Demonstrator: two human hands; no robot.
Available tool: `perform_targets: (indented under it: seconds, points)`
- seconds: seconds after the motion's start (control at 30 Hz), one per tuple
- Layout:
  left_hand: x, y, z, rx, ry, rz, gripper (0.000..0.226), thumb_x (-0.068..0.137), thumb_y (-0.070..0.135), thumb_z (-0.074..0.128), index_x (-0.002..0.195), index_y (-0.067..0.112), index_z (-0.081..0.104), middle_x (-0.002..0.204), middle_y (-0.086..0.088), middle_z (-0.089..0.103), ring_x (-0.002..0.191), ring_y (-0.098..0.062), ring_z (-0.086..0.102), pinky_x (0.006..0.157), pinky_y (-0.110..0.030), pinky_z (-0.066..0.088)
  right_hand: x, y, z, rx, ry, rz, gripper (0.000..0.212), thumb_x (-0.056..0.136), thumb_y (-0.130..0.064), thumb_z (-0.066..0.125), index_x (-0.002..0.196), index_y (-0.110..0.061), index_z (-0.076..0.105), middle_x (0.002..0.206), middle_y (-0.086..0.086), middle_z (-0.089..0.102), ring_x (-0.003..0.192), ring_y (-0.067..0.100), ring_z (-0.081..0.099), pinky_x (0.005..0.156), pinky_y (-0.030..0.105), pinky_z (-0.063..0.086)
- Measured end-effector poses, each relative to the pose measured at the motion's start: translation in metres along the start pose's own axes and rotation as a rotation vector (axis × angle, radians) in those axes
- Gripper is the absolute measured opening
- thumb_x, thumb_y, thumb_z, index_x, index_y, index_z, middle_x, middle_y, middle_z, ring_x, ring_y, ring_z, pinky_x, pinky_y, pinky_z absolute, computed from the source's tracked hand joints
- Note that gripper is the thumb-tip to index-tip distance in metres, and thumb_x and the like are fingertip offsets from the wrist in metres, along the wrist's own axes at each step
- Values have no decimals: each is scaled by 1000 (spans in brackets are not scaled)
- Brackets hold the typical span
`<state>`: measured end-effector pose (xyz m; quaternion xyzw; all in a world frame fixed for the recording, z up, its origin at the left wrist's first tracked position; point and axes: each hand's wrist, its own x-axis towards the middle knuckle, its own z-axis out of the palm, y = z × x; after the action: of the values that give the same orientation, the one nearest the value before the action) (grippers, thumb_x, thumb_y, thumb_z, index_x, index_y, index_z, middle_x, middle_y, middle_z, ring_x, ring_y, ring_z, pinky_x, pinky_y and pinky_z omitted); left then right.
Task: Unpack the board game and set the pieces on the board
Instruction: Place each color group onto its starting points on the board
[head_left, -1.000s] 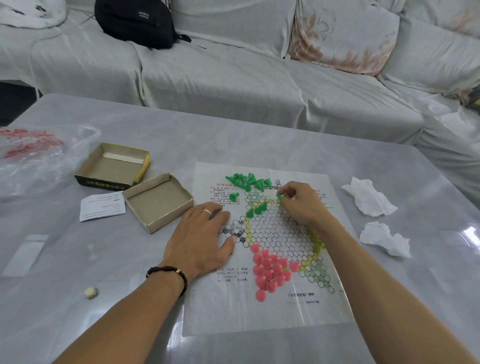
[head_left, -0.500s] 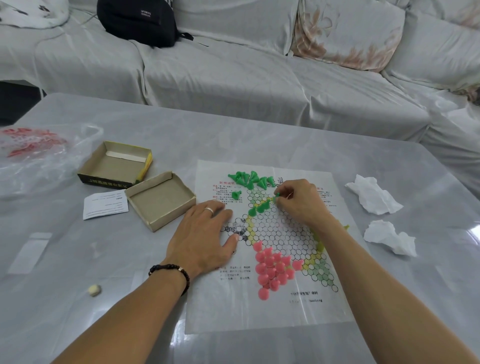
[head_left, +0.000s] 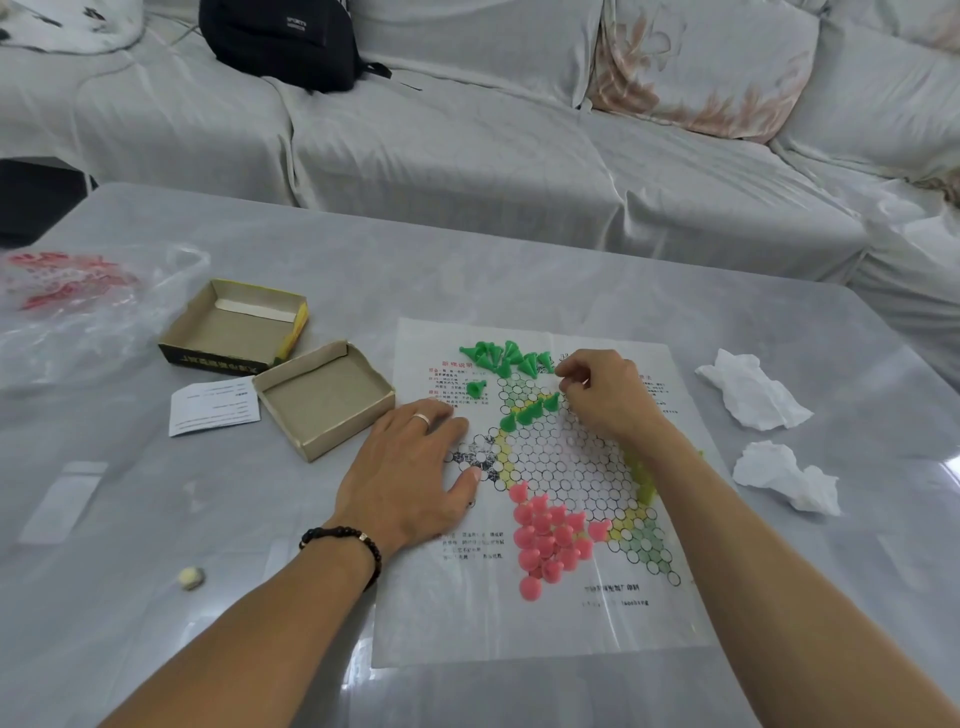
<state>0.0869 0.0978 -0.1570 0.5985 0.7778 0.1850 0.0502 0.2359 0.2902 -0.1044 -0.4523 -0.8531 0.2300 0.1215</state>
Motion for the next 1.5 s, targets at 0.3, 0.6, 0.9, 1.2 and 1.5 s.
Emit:
perform_targets:
  seconds: [0.3, 0.6, 0.9, 1.2, 1.5]
  points:
    - [0, 0, 1, -24, 16, -9, 52, 84, 58, 42, 128, 30, 48, 138, 8, 41, 131, -15, 33, 114, -31, 22, 35, -2, 4, 52, 17, 31, 31, 86, -9, 59, 116, -14, 65, 94, 1, 68, 71, 11, 61, 58, 17, 44]
    - [0, 1, 1, -31, 39, 7, 50, 85, 57, 45, 126, 29, 49, 137, 7, 42, 131, -14, 33, 113, -30, 21, 45, 3, 11, 37, -42, 15, 12, 84, -12, 68, 94, -16, 72, 86, 0, 67, 77, 13, 60, 63, 16, 42]
    - [0, 1, 0, -31, 21, -2, 51, 85, 57, 44, 129, 30, 48, 139, 7, 41, 132, -14, 32, 114, -30, 21, 27, 7, -12, 43, -66, 16, 30, 97, -13, 50, 125, -13, 60, 91, 0, 67, 75, 15, 63, 79, 37, 55]
    - [0, 2, -2, -24, -5, -13, 53, 86, 58, 42, 132, 31, 44, 142, 7, 38, 134, -14, 29, 115, -32, 22, 6, 13, -29, -110, -86, -36, 14, 85, -12, 65, 94, -21, 71, 78, -6, 65, 71, 8, 58, 64, 21, 44]
    - [0, 1, -1, -43, 5, -16, 53, 84, 57, 44, 129, 30, 48, 140, 7, 42, 133, -15, 32, 114, -32, 23, 9, 3, -13, -199, -179, -71, 20, 84, -4, 62, 98, -14, 72, 84, -4, 62, 74, 8, 56, 58, 12, 38]
